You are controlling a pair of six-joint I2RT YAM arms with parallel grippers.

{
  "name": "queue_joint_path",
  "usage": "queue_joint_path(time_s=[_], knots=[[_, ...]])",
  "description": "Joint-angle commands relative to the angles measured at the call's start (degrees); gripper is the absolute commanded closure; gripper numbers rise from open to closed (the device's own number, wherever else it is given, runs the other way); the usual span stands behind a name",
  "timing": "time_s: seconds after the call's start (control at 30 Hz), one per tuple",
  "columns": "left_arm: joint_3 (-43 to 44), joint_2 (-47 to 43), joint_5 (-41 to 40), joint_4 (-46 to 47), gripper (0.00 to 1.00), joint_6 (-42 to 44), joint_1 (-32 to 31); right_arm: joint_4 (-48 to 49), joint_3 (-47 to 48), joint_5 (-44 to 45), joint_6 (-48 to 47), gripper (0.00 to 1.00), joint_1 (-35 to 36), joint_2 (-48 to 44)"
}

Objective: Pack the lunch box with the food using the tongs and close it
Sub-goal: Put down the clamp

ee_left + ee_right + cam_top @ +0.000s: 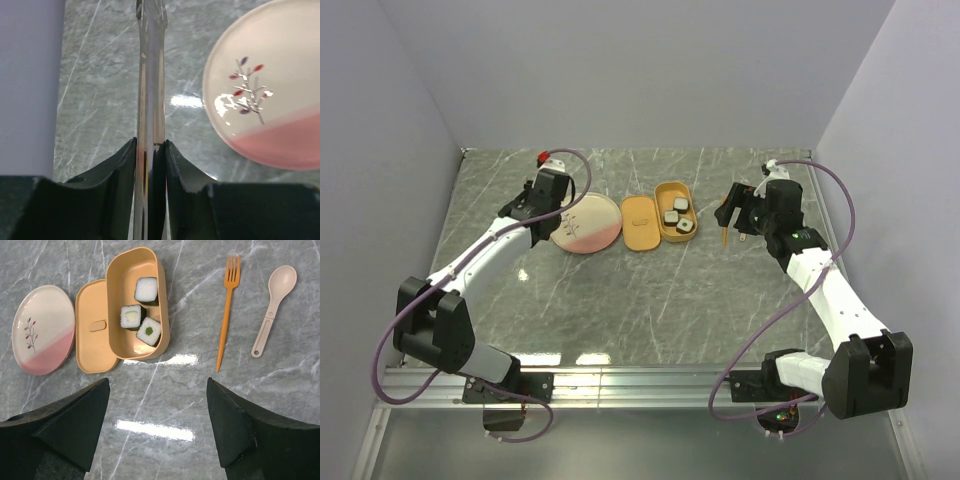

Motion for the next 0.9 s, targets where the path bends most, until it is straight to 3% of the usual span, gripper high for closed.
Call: queue_joint_path(time_s=[0.0, 0.23, 0.43, 0.63, 0.87], knots=[[-2.64, -2.12, 0.8, 9.8, 0.67, 4.48, 2.35, 1.23, 2.62, -0.01, -0.85, 0.15, -0.45, 0.06], [-11.25, -2.47, 6.16, 14.64, 0.67, 8.26, 7.27, 1.06, 2.18, 0.34, -0.68, 0.16, -0.45, -0.55], [-13.63, -0.8, 10.74, 16.23, 0.66, 9.49, 9.55, 1.06, 2.18, 0.25, -0.59, 0.15, -0.36, -0.29], [-12.14, 4.38, 15.13, 17.02, 0.67, 9.93, 11.05, 0.79, 2.62, 0.52, -0.94, 0.15, -0.45, -0.11], [-8.54, 12.29, 14.78, 16.76, 0.67, 9.76, 12.28, 0.0, 3.06, 1.75, -1.12, 0.15, -0.45, -0.2]])
